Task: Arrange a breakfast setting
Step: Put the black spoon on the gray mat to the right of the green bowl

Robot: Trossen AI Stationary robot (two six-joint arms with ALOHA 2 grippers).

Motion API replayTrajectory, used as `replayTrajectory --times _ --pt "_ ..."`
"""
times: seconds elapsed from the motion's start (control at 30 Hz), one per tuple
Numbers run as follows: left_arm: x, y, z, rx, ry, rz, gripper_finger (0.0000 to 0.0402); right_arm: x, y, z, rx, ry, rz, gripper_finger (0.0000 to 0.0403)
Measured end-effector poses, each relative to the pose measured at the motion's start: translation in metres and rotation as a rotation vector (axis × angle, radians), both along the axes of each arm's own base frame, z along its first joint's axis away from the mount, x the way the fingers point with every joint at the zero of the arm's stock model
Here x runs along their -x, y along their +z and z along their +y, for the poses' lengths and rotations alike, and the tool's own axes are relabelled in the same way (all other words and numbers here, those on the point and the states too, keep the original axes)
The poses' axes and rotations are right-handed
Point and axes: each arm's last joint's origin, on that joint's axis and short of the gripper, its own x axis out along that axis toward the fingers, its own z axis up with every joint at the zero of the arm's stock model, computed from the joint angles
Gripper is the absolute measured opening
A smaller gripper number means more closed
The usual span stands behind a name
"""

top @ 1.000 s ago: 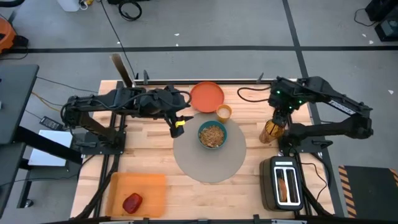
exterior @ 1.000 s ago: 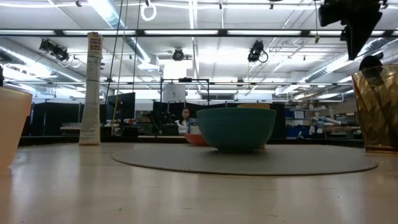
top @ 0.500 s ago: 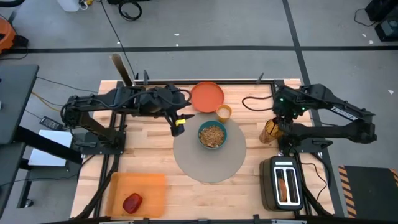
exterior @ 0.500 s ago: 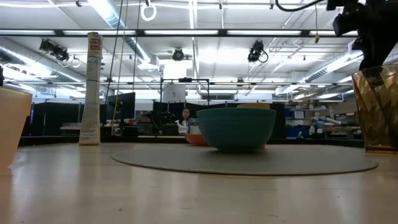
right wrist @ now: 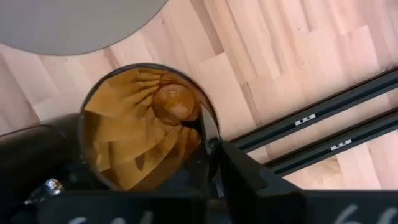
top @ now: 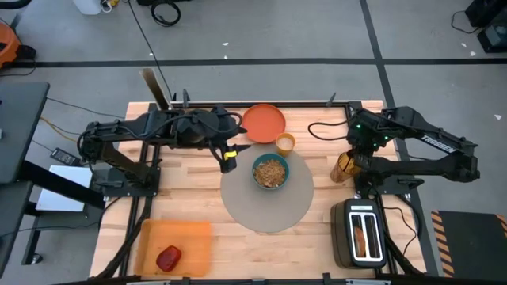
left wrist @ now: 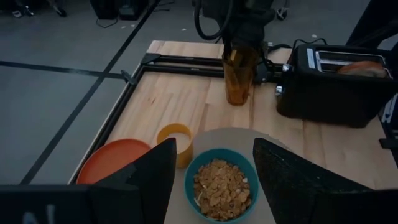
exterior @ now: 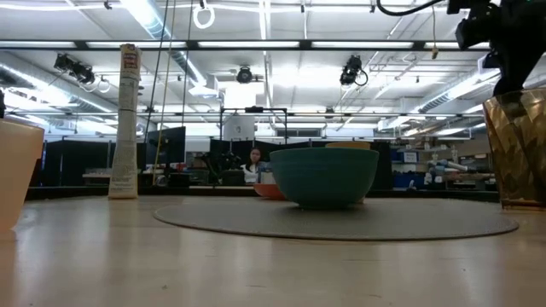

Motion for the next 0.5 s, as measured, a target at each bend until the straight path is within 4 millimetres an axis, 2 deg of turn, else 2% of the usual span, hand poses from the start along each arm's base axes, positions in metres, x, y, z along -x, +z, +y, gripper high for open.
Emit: replayTrajectory --times 0.13,0.37,0.5 --pt "-0.0005 0.0008 0.0 0.001 0.0 -0.01 0.0222 -0.0001 0.0001 0.0003 -0.013 -0.009 -0.005 0.0011" --pt "-0.0006 0.0011 0.0 0.001 0.0 -0.013 0.0222 -0.0003 0.0002 0.0006 -0.03 -0.043 -0.012 0.0024" --pt "-0.0007 0.0012 0.0 0.001 0.0 -0.015 0.0221 -0.0004 0.0005 0.001 -0.04 -0.04 -0.018 0.0013"
